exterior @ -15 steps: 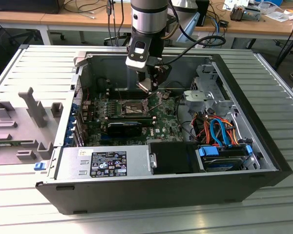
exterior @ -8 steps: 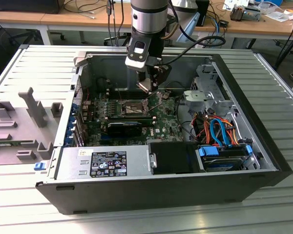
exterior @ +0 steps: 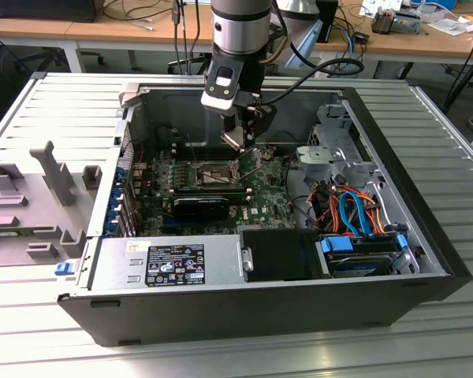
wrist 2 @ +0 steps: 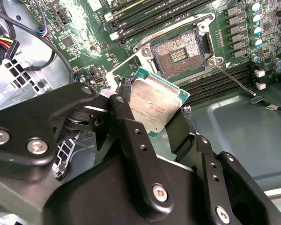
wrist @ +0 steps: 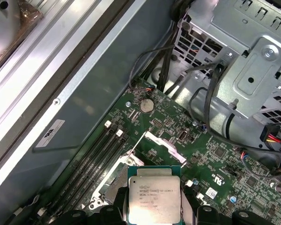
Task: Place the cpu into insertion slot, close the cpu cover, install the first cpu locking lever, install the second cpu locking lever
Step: 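Place the cpu into insertion slot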
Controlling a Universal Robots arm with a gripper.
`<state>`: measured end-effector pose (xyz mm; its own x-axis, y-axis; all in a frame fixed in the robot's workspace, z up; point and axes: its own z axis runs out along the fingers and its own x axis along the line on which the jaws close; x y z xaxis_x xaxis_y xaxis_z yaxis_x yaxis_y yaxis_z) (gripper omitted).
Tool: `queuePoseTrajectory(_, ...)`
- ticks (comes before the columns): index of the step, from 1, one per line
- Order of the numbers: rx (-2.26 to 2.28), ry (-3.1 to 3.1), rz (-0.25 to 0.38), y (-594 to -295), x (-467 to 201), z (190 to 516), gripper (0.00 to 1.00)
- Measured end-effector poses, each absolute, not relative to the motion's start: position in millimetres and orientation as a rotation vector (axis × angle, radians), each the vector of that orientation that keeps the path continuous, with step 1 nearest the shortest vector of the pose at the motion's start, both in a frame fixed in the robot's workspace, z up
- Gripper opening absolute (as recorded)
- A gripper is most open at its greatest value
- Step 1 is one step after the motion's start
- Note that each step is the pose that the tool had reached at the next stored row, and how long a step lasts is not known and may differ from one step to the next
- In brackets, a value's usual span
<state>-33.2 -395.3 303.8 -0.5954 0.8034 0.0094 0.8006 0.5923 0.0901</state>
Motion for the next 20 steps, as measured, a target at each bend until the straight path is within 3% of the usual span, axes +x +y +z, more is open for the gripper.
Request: queuePoseTrajectory(20,1.487,2.724,0.130,-395.3,-33.2,303.8,0.54)
